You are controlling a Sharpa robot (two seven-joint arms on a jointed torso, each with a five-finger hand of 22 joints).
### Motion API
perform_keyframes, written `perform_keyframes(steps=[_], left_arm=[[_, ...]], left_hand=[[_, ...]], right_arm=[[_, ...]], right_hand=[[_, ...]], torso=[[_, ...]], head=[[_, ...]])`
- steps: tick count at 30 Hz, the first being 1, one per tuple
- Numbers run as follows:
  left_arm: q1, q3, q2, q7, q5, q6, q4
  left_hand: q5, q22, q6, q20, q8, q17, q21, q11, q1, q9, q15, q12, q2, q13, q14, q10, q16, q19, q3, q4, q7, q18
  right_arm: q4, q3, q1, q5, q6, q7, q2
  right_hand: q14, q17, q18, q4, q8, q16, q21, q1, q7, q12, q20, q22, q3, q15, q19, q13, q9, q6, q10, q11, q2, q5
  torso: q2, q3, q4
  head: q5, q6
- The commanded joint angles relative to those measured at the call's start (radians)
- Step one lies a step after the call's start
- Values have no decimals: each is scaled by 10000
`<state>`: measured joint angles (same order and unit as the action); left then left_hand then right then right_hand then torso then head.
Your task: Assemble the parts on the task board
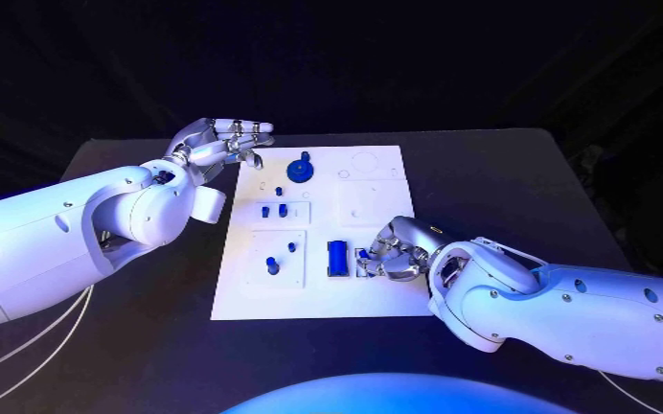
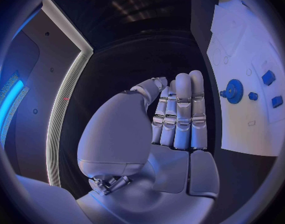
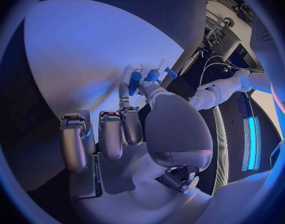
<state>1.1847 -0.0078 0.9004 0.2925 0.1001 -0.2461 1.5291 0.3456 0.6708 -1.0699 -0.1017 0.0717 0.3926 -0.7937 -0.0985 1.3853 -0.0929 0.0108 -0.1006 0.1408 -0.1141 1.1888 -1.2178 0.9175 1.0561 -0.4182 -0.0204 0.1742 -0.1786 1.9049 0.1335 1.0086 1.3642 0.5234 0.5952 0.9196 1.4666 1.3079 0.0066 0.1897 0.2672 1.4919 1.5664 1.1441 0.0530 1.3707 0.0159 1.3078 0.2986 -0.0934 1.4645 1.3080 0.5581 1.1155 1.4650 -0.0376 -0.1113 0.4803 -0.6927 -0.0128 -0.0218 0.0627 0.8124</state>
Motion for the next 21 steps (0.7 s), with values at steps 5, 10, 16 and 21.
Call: perform_keyframes(steps=[5, 10, 16, 21], left_arm=[[6, 6, -7, 38, -32, 168, 45], [6, 6, 6, 29, -32, 173, 54], [7, 6, 22, 10, -32, 176, 63], [7, 6, 28, -8, -32, 187, 64]], left_hand=[[0, -13, 70, -49, 56, -16, 46, -7, -36, -10, 68, 26, -80, -8, 10, 48, -68, 3, 33, 37, 27, -60], [0, -13, 70, -49, 56, -16, 46, -7, -36, -10, 68, 26, -80, -8, 10, 48, -68, 3, 33, 37, 27, -60], [-1, -17, 76, -48, 61, -20, 52, -9, -29, -12, 68, 23, -86, -10, 8, 54, -70, 7, 31, 48, 30, -61], [-1, -17, 76, -48, 61, -20, 52, -9, -29, -12, 68, 23, -86, -10, 8, 54, -70, 7, 31, 48, 30, -61]], right_arm=[[-165, -2, -5, -291, -257, 16, -203], [-274, -2, -5, -282, -337, 29, -300], [-337, -2, -6, -261, -409, 32, -342], [-327, -2, -6, -202, -398, 24, -367]], right_hand=[[793, 1324, -66, 47, 51, 50, 44, -97, -264, 106, -92, 2630, -39, -102, 1063, 1520, 26, 315, 385, -64, 19, -16], [795, 1327, -66, 95, 74, 52, 44, -170, -279, 148, -105, 2630, -124, -115, 1063, 1547, 41, 349, 406, -79, 34, -53], [791, 1315, -66, 363, 116, 43, 44, -573, -283, 197, -121, 2630, -596, -119, 1063, 1589, 73, 404, 432, -81, -19, -421], [792, 1319, -66, 642, 131, 45, 44, -892, -277, 220, -123, 2630, -1114, -118, 1063, 1615, 85, 419, 443, -76, -39, -943]], torso=[[2, 6, -2], [0, -1, 1], [11, 6, 5], [5, 3, 9]], head=[[-21, 33], [-38, 62], [-50, 74], [-54, 80]])
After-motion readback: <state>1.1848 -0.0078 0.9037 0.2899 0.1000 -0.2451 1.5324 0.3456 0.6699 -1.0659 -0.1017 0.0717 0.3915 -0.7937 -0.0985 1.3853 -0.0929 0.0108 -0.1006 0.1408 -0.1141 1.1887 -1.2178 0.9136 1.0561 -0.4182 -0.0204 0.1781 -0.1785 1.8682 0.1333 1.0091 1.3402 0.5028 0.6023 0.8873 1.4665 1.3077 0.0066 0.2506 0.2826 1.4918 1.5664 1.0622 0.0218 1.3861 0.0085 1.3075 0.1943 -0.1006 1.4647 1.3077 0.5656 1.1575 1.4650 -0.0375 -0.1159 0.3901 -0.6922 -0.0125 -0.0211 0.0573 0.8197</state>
